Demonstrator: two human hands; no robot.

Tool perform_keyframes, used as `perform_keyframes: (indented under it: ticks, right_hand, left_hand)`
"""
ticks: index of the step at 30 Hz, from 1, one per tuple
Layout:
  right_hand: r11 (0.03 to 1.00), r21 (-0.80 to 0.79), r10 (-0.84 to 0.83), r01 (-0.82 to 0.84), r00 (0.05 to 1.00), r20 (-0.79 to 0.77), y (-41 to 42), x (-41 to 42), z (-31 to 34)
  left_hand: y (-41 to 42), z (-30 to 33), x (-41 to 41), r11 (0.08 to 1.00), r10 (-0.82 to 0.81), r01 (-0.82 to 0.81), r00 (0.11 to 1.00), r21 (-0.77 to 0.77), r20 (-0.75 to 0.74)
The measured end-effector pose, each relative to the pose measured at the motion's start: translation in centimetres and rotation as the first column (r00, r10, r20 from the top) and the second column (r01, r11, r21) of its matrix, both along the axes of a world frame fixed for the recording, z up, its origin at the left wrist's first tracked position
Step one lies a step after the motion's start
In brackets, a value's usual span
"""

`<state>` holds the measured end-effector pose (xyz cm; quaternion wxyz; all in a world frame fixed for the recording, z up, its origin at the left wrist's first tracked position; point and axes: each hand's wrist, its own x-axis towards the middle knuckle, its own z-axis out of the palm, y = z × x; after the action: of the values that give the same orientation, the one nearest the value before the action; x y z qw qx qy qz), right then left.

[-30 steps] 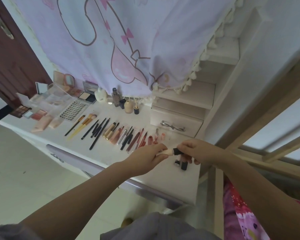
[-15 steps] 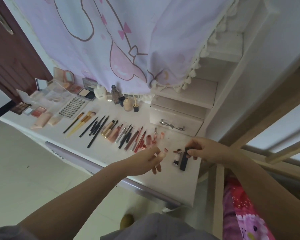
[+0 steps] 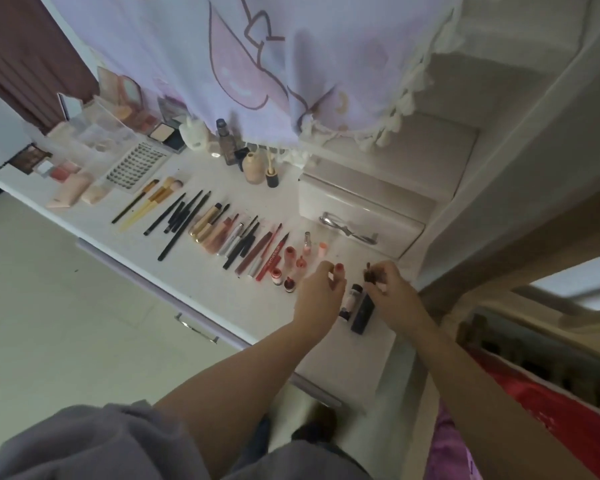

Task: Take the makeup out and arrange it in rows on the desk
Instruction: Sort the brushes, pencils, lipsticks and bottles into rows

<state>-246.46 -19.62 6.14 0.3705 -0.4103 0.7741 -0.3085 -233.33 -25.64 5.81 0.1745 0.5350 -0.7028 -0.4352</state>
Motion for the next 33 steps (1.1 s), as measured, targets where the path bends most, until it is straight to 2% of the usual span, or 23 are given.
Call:
perform_keyframes:
  ticks: [4, 9, 13, 16, 18, 20, 23, 25, 27, 29, 31, 33]
  right_hand:
    - [0.995, -0.096, -0.009, -0.007, 0.986, -0.164, -2.4, -0.5, -2.1]
    - [0.993, -0.075, 0.061, -0.086, 0.955, -0.289, -4.3, -1.1, -3.4]
    - [0.992, -0.063, 0.091, -0.113, 0.955, -0.283, -4.3, -1.3, -3.8]
    - [0.998, -0.042, 0.033, -0.041, 0.983, -0.179, -3.9, -1.4, -3.3]
    - [0.999, -0.006, 0.038, -0.040, 0.977, -0.209, -3.2, -1.9, -3.0]
    - [0.991, 0.041, 0.131, -0.125, 0.929, -0.345, -2.2, -2.2, -2.8]
    - [0.961, 0.115, 0.272, -0.250, 0.802, -0.532, -1.5, -1.7, -2.5]
    - [0.939, 0.165, 0.339, -0.303, 0.722, -0.603, -1.6, -0.9, -2.3]
    - [0.926, 0.198, 0.374, -0.323, 0.698, -0.611, -1.9, -0.1, -2.1]
    - [0.928, 0.214, 0.372, -0.307, 0.709, -0.599, -2.1, 0.5, -1.7]
    - [0.940, 0.216, 0.342, -0.265, 0.747, -0.570, -1.9, 1.0, -1.2]
    - [0.938, 0.255, 0.320, -0.233, 0.866, -0.383, -1.8, 1.4, -0.2]
  left_hand:
    - [-1.1, -1.6, -1.7, 0.997, 0.075, -0.074, 0.996, -0.012, 0.040]
    - [-1.9, -3.0, -3.2, 0.998, 0.059, -0.057, 0.993, -0.028, 0.106]
    - [-1.9, -3.4, -3.4, 0.998, 0.069, -0.068, 0.994, -0.012, 0.087]
    - [-1.3, -3.2, -2.7, 0.997, 0.075, -0.076, 0.996, 0.023, 0.057]
    - [-0.4, -3.3, -1.6, 0.997, 0.055, -0.058, 0.996, 0.040, 0.075]
    - [1.0, -3.6, -0.4, 0.999, 0.001, -0.008, 0.987, 0.039, 0.158]
    - [2.5, -3.7, 0.3, 0.990, -0.138, 0.130, 0.944, 0.047, 0.300]
    - [2.5, -3.4, -0.3, 0.973, -0.221, 0.232, 0.889, 0.022, 0.402]
    - [1.9, -2.9, -1.1, 0.963, -0.256, 0.267, 0.851, 0.041, 0.459]
    - [1.5, -2.3, -1.1, 0.962, -0.267, 0.259, 0.848, 0.081, 0.459]
    - [1.3, -1.7, 0.1, 0.952, -0.293, 0.303, 0.845, 0.051, 0.447]
    - [1.5, -1.0, 2.0, 0.908, -0.364, 0.419, 0.823, -0.032, 0.436]
